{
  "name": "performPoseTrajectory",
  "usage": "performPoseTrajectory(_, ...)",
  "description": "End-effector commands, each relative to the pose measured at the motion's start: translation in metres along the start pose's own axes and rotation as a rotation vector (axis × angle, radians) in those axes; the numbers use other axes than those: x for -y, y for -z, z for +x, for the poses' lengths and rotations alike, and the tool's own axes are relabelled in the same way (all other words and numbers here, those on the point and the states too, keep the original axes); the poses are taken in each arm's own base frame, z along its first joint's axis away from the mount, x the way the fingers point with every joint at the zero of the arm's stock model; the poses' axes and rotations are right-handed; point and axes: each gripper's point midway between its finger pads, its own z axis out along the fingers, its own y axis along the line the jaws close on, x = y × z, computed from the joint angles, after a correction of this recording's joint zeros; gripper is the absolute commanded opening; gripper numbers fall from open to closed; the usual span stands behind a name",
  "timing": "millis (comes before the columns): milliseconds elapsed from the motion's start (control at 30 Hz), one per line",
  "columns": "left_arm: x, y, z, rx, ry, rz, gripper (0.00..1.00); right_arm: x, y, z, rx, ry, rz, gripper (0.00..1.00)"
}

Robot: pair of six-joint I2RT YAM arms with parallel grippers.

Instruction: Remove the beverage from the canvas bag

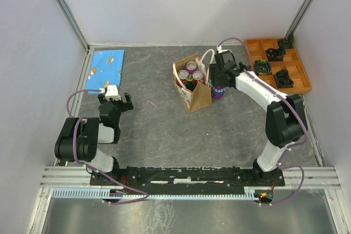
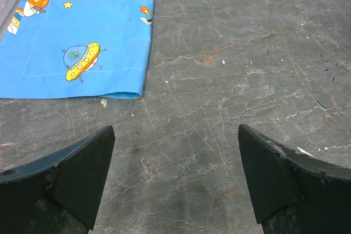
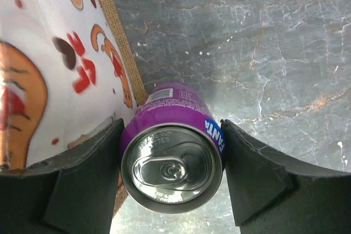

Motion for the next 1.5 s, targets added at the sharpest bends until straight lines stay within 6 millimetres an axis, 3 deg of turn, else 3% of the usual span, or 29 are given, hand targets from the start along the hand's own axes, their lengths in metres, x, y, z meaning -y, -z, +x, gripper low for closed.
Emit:
performPoseTrajectory(0, 0.001, -0.006, -0.017, 0.053, 0.011, -0.002, 0.99, -0.026, -0.007, -0.045, 0.118, -0.009, -0.059, 0.0)
performPoseTrajectory(133, 0.0, -0.006, -0.017, 0.052, 0.01, -0.002, 0.99, -0.03, -0.022, -0.059, 0.133, -0.002, -0.041, 0.0)
performPoseTrajectory(300, 0.0, -0.006, -0.017, 0.052, 0.009, -0.002, 0.99, -0.048, -0.031, -0.07, 0.125, 0.02, -0.11, 0.0)
performPoseTrajectory(500, 0.0, -0.006, -0.017, 0.052, 0.011, -0.001, 0.99, -0.073, -0.029, -0.061, 0.101, 0.089, -0.179, 0.0)
performPoseTrajectory(833, 0.0, -0.006, -0.017, 0.052, 0.011, -0.002, 0.99, -0.134, -0.009, -0.03, 0.049, 0.217, -0.292, 0.0)
performPoseTrajectory(933, 0.0, -0.006, -0.017, 0.051, 0.01, -0.002, 0.99, -0.142, -0.008, -0.025, 0.044, 0.228, -0.297, 0.0)
performPoseTrajectory(1033, 0.001, -0.006, -0.016, 0.05, 0.009, -0.001, 0.99, -0.131, -0.011, -0.026, 0.05, 0.221, -0.236, 0.0)
performPoseTrajectory(1200, 0.0, -0.006, -0.017, 0.05, 0.009, -0.001, 0.99, -0.094, -0.006, -0.035, 0.1, 0.213, -0.072, 0.0)
performPoseTrajectory(1467, 0.0, -0.006, -0.017, 0.05, 0.009, -0.002, 0.99, -0.032, 0.027, -0.049, 0.205, 0.166, 0.092, 0.0)
